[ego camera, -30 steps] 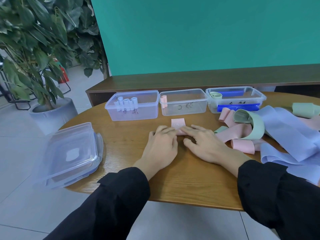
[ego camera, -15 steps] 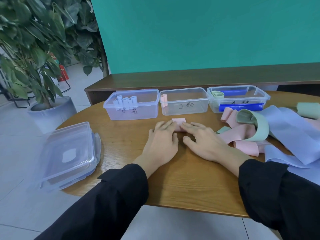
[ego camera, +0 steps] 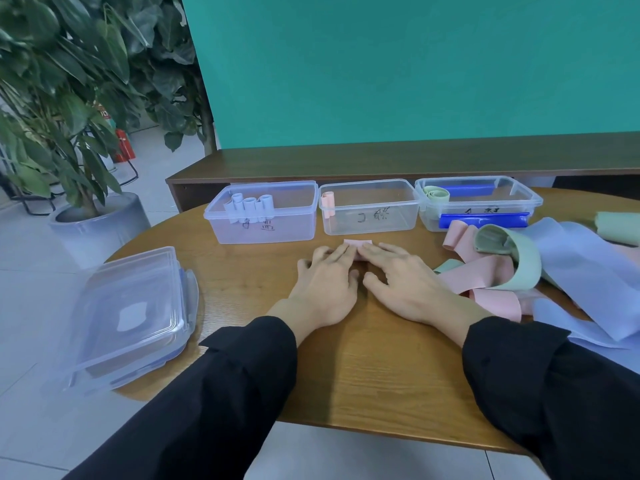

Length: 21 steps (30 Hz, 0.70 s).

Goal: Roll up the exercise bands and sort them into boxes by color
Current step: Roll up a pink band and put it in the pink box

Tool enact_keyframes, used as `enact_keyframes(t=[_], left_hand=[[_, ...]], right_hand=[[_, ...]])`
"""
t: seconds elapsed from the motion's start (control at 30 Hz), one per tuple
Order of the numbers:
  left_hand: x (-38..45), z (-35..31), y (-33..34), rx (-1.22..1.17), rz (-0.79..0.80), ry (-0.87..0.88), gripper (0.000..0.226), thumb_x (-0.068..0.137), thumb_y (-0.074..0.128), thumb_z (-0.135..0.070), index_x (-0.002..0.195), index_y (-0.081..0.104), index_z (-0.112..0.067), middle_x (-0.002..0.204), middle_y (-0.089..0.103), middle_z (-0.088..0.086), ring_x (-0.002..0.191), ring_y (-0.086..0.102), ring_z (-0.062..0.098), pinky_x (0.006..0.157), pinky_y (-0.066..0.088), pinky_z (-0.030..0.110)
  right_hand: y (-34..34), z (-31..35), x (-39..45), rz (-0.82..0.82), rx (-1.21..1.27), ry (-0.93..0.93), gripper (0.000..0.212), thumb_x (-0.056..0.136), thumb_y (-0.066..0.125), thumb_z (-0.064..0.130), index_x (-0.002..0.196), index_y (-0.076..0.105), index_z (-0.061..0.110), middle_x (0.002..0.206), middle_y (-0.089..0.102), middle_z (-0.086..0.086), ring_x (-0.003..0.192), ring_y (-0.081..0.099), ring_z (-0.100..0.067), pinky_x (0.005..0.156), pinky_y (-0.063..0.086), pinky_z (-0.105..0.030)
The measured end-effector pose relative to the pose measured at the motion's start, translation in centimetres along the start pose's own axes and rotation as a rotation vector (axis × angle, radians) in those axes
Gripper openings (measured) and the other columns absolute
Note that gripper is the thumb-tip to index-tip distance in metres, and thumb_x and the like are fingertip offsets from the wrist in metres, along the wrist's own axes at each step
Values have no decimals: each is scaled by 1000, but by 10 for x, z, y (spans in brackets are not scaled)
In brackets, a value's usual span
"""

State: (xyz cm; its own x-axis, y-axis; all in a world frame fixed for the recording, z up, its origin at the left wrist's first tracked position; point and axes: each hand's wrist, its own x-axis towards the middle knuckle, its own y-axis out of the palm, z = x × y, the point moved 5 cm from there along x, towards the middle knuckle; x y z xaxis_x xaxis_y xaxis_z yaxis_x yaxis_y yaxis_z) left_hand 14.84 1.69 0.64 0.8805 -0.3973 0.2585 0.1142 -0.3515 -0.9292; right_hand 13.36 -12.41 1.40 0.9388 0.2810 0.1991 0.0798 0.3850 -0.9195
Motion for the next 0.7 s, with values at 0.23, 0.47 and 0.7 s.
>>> enact_keyframes(t=[0.23,0.47,0.7], left_hand=[[8,3,-9,-44,-129,11,48,102,37,-13,146,49,-29,152,47,-8,140,29,14,106,30,40],[23,8,2,43,-46,5,53,102,36,-18,154,36,-25,159,38,-7,139,29,20,105,30,47],[38,11,7,31,-17,-24,47,104,33,-26,151,35,-25,156,41,-6,139,28,23,103,28,49]], right_hand=[[3,-9,16,47,-7,51,61,99,40,41,158,24,36,166,22,13,153,17,-15,124,16,-45],[2,-15,30,33,24,70,66,96,40,44,159,27,29,165,25,10,153,17,-16,124,17,-44],[0,-15,32,-56,79,59,62,87,38,47,147,48,34,156,44,8,147,34,-19,119,30,-49]])
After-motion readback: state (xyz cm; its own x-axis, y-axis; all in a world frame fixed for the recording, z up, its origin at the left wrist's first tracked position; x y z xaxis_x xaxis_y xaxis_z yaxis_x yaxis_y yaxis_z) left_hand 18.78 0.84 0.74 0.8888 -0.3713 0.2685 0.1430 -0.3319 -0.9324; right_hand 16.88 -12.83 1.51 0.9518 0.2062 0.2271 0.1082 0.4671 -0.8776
